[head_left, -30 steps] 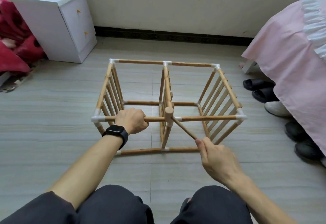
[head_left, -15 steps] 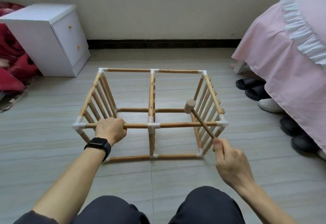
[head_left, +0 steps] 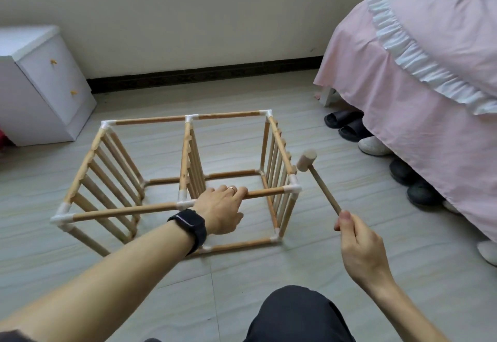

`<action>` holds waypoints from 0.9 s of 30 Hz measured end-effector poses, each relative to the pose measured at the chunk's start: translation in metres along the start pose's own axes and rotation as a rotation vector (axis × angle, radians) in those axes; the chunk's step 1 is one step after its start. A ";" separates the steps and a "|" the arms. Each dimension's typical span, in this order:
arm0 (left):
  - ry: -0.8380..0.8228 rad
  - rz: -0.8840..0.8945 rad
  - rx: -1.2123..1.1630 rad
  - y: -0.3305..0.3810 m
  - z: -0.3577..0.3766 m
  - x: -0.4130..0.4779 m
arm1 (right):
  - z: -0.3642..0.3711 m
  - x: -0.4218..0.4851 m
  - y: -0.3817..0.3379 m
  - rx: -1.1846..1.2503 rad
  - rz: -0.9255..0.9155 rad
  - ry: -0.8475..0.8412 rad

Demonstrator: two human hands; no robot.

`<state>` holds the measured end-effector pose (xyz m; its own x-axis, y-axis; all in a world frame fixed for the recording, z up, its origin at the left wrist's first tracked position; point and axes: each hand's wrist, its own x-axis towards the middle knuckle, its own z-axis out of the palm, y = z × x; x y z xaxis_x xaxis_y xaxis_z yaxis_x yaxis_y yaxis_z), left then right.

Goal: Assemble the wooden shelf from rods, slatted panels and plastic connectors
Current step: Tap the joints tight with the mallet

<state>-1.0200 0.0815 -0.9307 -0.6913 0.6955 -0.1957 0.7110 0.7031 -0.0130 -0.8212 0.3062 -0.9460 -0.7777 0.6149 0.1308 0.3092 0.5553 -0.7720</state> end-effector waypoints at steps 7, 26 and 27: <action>0.031 -0.229 0.035 0.027 0.027 0.012 | 0.003 0.003 0.010 -0.285 -0.021 -0.178; -0.311 -0.015 -0.017 0.039 0.003 -0.028 | 0.008 0.014 -0.023 -0.011 -0.008 -0.064; -0.354 0.016 -0.030 0.041 0.002 -0.031 | 0.010 0.019 -0.028 0.000 -0.016 -0.071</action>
<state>-0.9693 0.0887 -0.9270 -0.5889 0.6160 -0.5232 0.7140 0.6999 0.0204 -0.8499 0.2966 -0.9276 -0.8192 0.5649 0.0990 0.2965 0.5650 -0.7700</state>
